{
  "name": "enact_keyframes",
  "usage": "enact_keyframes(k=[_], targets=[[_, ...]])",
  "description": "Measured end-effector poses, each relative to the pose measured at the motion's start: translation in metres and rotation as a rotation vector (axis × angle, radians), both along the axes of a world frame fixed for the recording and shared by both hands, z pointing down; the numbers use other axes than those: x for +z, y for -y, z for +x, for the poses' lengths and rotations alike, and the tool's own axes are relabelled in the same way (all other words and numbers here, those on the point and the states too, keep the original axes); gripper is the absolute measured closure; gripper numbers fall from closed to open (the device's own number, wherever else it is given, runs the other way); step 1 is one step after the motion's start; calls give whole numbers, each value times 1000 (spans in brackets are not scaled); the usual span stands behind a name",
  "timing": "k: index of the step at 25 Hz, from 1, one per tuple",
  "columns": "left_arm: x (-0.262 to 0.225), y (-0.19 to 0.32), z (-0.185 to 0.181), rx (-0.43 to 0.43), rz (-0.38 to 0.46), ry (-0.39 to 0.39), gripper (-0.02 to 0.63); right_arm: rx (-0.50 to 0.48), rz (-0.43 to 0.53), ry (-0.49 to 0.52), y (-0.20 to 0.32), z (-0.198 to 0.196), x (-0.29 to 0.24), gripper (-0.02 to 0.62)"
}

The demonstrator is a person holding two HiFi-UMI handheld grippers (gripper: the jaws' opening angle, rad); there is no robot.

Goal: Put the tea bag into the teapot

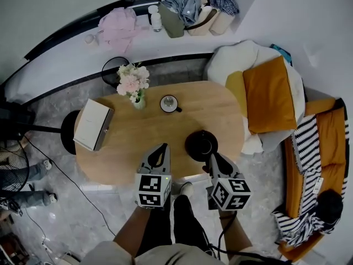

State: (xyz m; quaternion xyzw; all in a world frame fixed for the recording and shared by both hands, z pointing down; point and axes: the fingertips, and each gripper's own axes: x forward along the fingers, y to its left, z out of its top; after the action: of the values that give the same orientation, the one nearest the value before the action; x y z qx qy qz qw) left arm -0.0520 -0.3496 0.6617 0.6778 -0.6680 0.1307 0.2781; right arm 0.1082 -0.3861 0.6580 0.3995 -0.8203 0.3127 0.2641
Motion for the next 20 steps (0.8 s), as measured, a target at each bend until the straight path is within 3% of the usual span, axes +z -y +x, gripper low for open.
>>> enact_keyframes(k=[10, 20], targets=[[-61, 4, 11, 22, 66, 28, 601, 6, 53, 37, -1, 10, -52, 558], [-138, -3, 37, 63, 161, 55, 601, 47, 176, 88, 4, 39, -131, 560]])
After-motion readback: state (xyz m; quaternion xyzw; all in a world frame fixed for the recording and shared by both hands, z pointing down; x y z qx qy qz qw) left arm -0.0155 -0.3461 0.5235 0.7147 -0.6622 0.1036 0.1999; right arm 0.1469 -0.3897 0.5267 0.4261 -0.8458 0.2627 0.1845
